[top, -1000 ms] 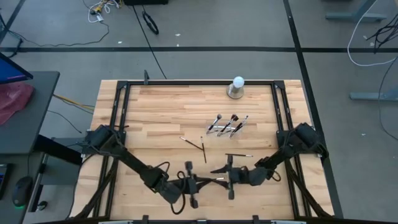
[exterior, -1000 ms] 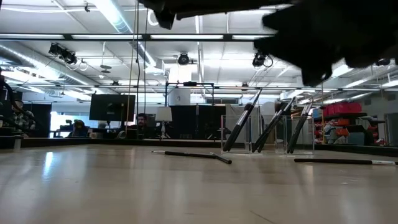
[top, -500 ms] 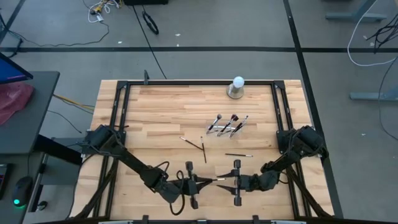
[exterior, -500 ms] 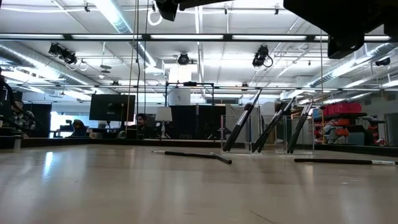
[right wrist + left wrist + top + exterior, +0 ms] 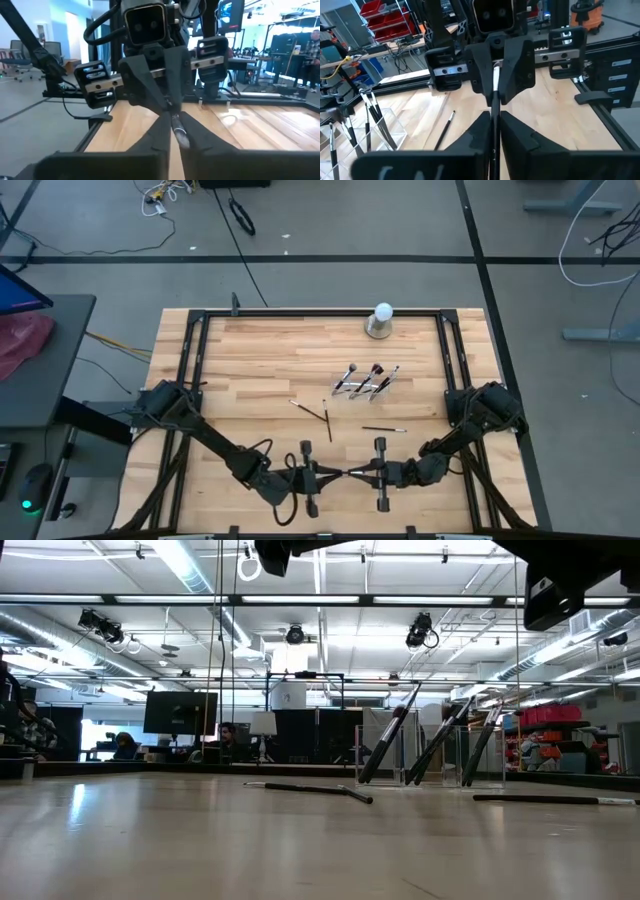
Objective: Put items in baskets/containers
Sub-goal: Put the black eyeshadow brush into the transparent organizer
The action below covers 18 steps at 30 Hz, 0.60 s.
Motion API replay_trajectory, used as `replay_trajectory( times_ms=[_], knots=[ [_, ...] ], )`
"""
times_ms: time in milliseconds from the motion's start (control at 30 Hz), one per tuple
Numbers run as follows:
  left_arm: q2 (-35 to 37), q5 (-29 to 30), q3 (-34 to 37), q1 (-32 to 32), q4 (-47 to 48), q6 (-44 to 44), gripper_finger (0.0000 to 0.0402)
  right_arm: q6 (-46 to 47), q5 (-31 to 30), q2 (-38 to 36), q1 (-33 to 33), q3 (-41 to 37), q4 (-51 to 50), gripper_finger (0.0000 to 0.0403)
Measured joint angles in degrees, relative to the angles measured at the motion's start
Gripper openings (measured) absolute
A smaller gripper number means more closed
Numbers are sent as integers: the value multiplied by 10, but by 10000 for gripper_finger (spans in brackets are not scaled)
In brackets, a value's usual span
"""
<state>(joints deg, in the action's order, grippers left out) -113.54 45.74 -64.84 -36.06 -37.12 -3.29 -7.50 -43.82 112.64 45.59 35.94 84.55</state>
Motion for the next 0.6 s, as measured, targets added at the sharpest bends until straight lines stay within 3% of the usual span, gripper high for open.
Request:
replay_trajectory(
  times_ms=[233, 367, 500, 600],
  knots=[
    [1, -10, 0, 6, 5, 14, 64, 17, -13, -2, 6, 0, 0, 14],
    [1, -3, 0, 10, 28, 2, 112, 51, -97, -54, 25, -5, -88, 6],
    [12, 50, 0, 4, 47, -36, 183, 154, -166, -205, 50, -7, -359, 6],
    [42, 108, 0, -12, 109, -33, 232, 354, -142, -353, 41, 23, -697, 6]
  ],
)
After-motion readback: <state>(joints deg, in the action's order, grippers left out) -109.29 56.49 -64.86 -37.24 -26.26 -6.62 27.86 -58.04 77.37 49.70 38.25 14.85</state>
